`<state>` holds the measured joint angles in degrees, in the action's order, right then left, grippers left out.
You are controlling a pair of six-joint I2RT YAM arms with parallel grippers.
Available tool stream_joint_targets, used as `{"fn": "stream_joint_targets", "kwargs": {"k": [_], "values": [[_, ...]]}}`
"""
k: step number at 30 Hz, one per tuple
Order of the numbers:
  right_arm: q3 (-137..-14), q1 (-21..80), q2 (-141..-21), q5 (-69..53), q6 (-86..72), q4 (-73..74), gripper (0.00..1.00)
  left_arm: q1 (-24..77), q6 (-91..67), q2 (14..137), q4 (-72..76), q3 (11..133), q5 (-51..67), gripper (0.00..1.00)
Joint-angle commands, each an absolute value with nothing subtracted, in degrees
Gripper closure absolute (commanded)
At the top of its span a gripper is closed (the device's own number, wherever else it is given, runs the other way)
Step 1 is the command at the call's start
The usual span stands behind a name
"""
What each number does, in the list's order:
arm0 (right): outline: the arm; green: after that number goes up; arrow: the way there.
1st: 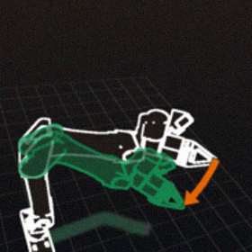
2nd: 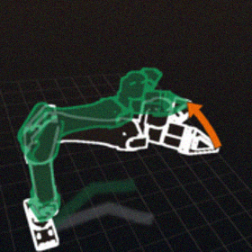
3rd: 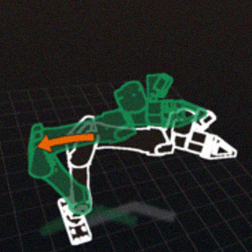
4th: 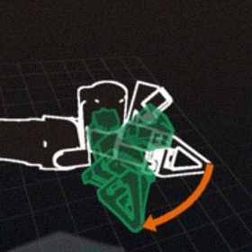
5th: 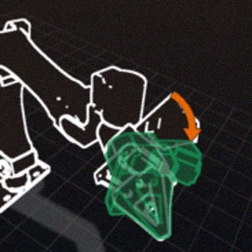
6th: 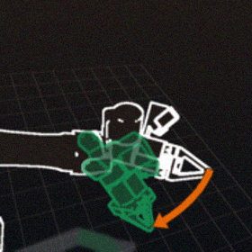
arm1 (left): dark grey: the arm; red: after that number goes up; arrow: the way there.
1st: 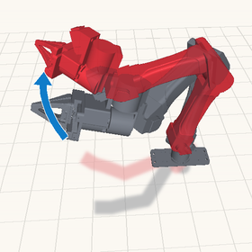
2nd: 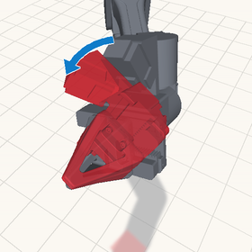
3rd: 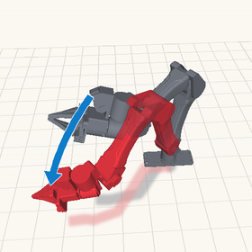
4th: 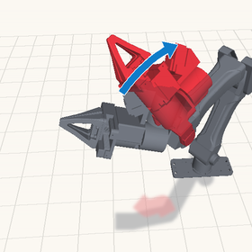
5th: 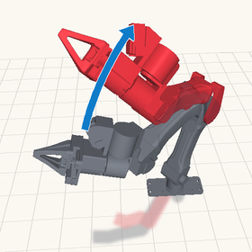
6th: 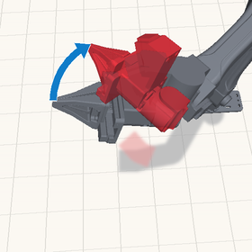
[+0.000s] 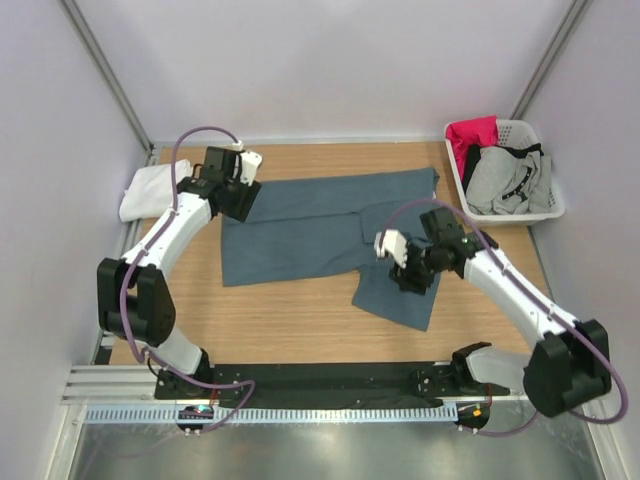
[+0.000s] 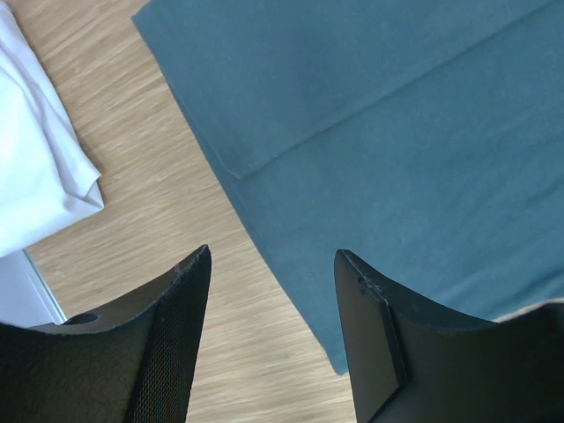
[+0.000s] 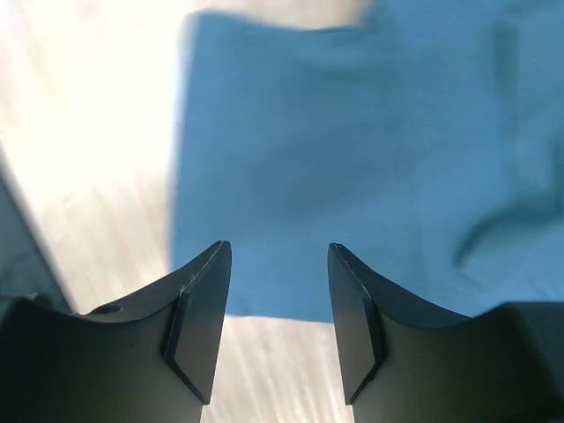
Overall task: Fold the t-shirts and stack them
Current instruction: Fold the tshirt
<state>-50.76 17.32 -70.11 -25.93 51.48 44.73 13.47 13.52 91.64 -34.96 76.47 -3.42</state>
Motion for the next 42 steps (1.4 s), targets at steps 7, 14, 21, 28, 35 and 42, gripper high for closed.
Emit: {"fn": "stream_joint_targets", "kwargs": {"k": [7,14,21,28,35,42], "values": [[-41.67,26.45,-57.23,-21.89,68.29,59.57,0.46,13.27,13.45,84.20,-32.96,75.24,-4.66,0.40],[-36.22,26.54,-55.98,-16.97,73.30,59.51,0.47,13.27,13.54,83.14,-33.49,75.23,-5.19,0.40],[-35.16,26.63,-58.70,-18.28,72.07,57.31,0.48,13.36,13.80,83.85,-33.49,76.55,-6.24,0.40],[-34.19,26.54,-62.48,-17.14,73.21,55.29,0.51,13.36,13.36,84.73,-33.57,76.03,-6.77,0.39],[-33.14,26.63,-65.39,-16.70,73.91,53.09,0.53,13.18,13.97,84.46,-33.66,74.97,-7.91,0.39],[-32.35,26.63,-67.24,-16.35,73.56,49.40,0.59,11.61,10.65,84.99,-35.94,74.97,-6.78,0.38]]}}
